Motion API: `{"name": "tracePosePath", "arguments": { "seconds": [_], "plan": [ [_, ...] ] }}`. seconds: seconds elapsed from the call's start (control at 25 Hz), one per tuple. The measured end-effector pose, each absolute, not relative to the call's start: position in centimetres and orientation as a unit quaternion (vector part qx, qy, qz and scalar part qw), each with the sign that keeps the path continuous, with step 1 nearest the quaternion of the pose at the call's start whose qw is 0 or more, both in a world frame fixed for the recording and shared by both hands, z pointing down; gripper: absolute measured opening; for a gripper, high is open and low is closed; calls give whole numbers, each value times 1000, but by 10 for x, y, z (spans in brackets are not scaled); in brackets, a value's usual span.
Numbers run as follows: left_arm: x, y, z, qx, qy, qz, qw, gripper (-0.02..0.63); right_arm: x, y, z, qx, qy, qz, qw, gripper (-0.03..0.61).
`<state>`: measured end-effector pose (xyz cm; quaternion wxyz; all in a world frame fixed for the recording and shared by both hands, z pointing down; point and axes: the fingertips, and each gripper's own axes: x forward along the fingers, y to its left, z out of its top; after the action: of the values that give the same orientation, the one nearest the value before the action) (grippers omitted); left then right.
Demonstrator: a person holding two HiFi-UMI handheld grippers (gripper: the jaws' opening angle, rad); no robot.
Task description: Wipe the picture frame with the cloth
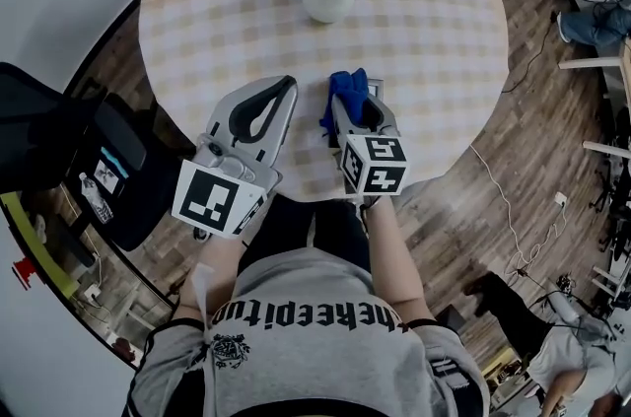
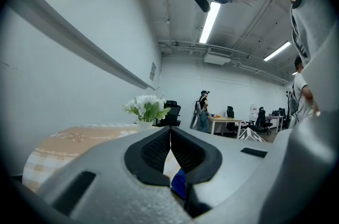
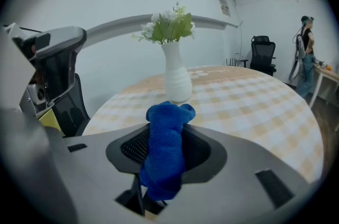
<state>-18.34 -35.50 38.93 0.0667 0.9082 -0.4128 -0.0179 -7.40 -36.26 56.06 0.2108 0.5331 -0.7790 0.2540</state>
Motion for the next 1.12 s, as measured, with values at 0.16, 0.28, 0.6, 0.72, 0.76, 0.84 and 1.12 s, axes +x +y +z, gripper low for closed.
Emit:
{"name": "tracePosePath", "arguments": {
  "seconds": [0.16,0.28,0.6,0.72,0.76,0.84,1.12],
  "plan": [
    [-195,-357,395,902,-424,-16,74,15,-76,-370,582,535,-762,270,248,158],
    [-201,-358,398,899,-430,-15,77,17,-77,-371,600,533,-748,272,288,158],
    [-204,-358,398,897,-435,-16,77,15,-64,-371,616,533,-725,257,353,152],
    [-200,-357,396,900,-430,-18,75,15,-47,-370,618,542,-715,259,359,152],
    [-199,-357,395,900,-428,-18,75,15,-43,-370,618,544,-713,260,358,152],
    [-196,-356,394,902,-425,-18,74,17,-37,-369,618,548,-709,262,358,152],
    [-190,-355,392,905,-420,-19,71,17,-3,-367,614,574,-687,265,358,152]
  ]
}}
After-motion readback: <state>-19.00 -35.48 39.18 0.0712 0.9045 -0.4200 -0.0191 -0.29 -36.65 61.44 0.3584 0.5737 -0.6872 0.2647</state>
